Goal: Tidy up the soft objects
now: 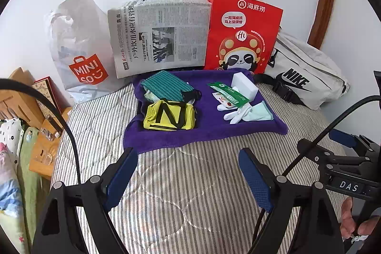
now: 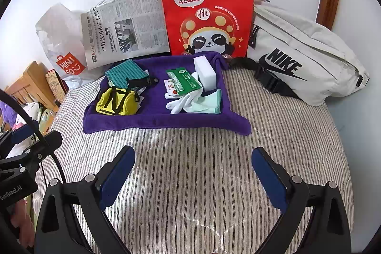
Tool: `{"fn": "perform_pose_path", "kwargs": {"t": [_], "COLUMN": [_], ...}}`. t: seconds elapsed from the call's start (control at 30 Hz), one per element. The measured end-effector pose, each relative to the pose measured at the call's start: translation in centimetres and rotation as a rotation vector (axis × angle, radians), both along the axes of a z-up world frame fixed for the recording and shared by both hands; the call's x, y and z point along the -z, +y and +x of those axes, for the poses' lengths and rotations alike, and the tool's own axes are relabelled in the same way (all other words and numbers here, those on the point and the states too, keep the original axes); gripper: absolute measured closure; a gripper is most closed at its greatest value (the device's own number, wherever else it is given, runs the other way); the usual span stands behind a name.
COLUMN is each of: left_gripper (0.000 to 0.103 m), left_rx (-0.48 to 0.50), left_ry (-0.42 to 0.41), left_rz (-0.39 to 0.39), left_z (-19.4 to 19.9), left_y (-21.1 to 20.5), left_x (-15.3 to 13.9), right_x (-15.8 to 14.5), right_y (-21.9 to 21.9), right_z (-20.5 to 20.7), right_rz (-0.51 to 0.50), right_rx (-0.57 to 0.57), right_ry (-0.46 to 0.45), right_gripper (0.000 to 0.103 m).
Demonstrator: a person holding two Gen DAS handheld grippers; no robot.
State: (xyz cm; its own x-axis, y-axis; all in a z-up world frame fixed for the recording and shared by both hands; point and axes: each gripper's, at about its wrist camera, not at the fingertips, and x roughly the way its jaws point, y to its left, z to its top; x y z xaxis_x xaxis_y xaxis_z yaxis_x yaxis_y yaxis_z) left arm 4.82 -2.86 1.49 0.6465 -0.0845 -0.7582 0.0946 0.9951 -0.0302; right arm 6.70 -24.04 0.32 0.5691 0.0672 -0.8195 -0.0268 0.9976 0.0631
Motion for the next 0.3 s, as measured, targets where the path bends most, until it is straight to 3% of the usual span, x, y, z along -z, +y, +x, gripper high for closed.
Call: {"fn": "perform_pose_path", "kwargs": {"t": [0.3], "left_gripper": [0.017], "left_rx": [-0.011], "left_ry": [-0.002], "left_rz": [-0.001], "left_z": [0.06], "left_y": [0.17], "left_x": [-0.08], "right_x": [0.48], "right_y": [0.12], "right_z": [0.1], "right_rz": [-0.002], "right_rx": [-0.009], "right_ry": [0.01], "right_gripper": [0.006]}}
